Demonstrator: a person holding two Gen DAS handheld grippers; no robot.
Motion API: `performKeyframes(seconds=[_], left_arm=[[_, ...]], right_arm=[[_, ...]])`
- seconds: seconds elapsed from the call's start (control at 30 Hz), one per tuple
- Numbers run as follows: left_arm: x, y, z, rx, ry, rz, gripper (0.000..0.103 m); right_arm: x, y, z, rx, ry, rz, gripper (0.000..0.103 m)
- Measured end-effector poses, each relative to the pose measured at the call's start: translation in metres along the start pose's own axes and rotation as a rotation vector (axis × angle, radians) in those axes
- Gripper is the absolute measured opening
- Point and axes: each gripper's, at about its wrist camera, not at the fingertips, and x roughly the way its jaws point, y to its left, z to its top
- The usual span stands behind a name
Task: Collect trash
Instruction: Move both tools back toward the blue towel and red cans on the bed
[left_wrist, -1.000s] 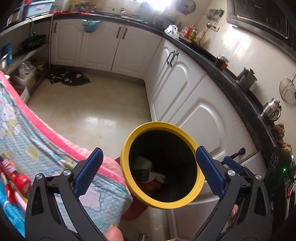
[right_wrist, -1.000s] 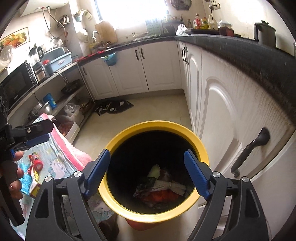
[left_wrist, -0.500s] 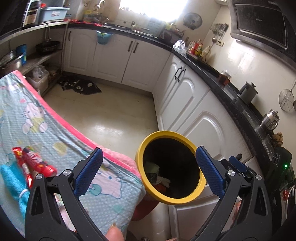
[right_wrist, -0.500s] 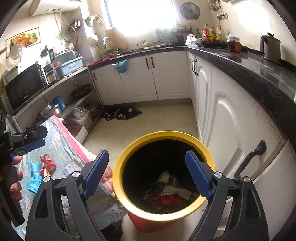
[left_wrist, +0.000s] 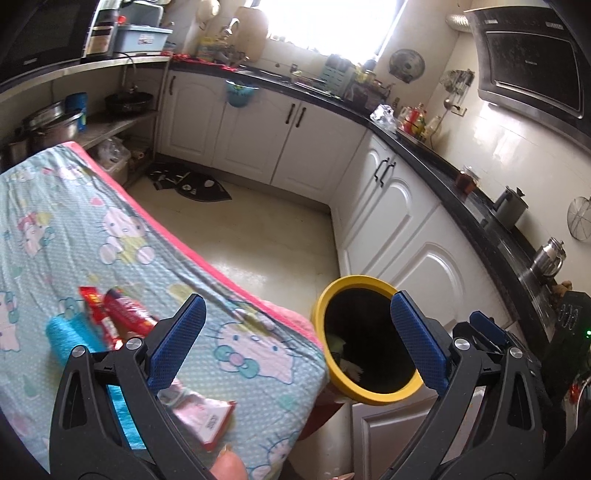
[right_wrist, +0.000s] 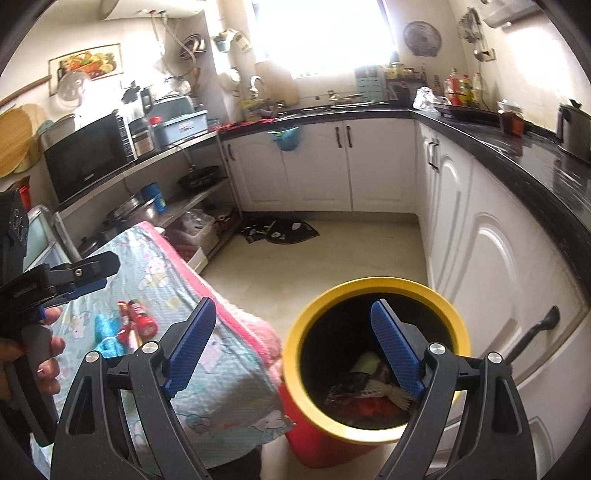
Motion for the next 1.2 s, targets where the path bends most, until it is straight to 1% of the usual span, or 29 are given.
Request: performKeyframes(seconds=[0.13, 0.47, 0.87, 1.2], left_arm=[[-0.007, 0.012, 0.0, -0.017, -0.009, 0.02, 0.092], [-0.022, 0.043, -0.004, -0.056, -0.025, 0.073, 0.092], [-0.042, 0.094, -0.014, -0.153, -0.037, 0.151, 0.092], [-0.05, 0.139, -0.026, -0.247, -0.023, 0.22, 0.092]], right_arm=[[0.003, 0.02, 0.002, -0.027, 0.004, 0.033, 0.083], [0.013, 0.056, 0.005, -0.081, 0.019, 0.108, 0.084], [0.027, 0.095, 0.003, -0.15, 0.05, 0.188, 0.084], [0.046, 0.127, -0.002, -0.216, 0.091, 0.24, 0.084]])
